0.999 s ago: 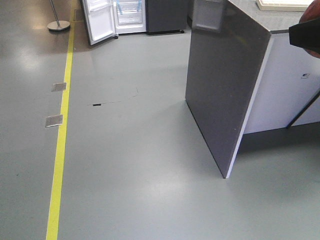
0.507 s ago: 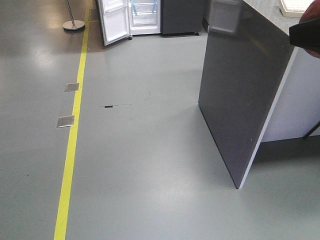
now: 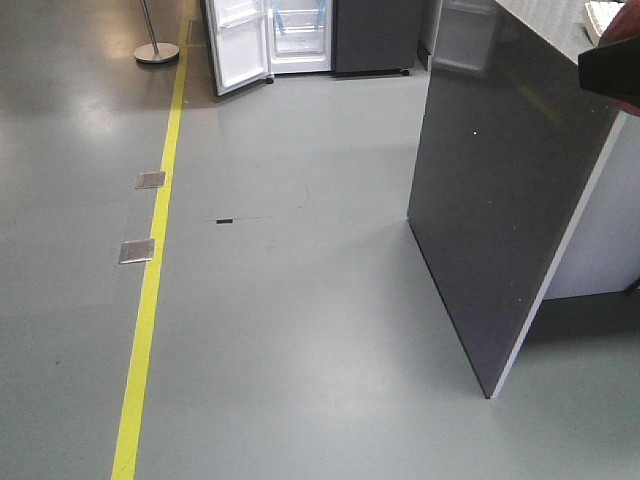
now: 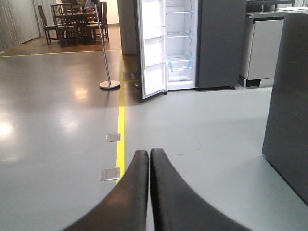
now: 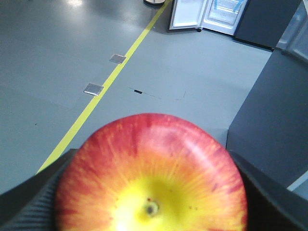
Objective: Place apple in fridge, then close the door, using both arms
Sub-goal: 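Drive toward the open refrigerator carrying the apple in the right gripper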
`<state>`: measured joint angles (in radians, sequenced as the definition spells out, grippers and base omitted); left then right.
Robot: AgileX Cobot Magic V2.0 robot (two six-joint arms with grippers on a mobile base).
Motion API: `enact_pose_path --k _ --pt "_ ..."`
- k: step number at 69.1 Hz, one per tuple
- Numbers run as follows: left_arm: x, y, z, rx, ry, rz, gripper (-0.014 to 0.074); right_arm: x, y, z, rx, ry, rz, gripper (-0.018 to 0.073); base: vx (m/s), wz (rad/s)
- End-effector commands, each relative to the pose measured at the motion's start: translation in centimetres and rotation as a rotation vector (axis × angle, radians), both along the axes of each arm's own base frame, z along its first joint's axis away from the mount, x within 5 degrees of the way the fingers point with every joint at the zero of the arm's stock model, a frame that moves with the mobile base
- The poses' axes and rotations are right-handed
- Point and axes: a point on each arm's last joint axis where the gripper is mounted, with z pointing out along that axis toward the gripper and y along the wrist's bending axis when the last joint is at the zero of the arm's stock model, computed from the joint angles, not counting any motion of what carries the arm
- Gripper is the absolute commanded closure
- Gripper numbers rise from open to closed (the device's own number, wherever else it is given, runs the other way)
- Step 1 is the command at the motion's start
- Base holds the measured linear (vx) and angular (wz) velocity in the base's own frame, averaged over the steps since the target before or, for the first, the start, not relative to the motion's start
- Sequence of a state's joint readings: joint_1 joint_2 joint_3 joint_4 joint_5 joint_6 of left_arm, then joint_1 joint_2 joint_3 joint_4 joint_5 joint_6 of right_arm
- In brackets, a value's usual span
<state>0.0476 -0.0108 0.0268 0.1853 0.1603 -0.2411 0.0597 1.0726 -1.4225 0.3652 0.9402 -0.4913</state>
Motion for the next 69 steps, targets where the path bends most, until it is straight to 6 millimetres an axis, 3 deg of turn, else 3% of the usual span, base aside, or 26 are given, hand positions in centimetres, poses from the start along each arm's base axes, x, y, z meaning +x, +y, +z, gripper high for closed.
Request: enact_pose_path --k 1,69 --pt "-0.01 -0.13 0.2 -0.003 -0.07 -0.014 0.0604 -0.5 -0.06 1.77 0.037 -0.112 -0.017 0.0483 0.13 0.04" --pt "-0.01 -0.13 0.2 -0.003 -0.07 -0.014 0.0604 -0.5 -0.06 1.77 0.037 -0.112 -0.017 0.0483 0.15 0.02"
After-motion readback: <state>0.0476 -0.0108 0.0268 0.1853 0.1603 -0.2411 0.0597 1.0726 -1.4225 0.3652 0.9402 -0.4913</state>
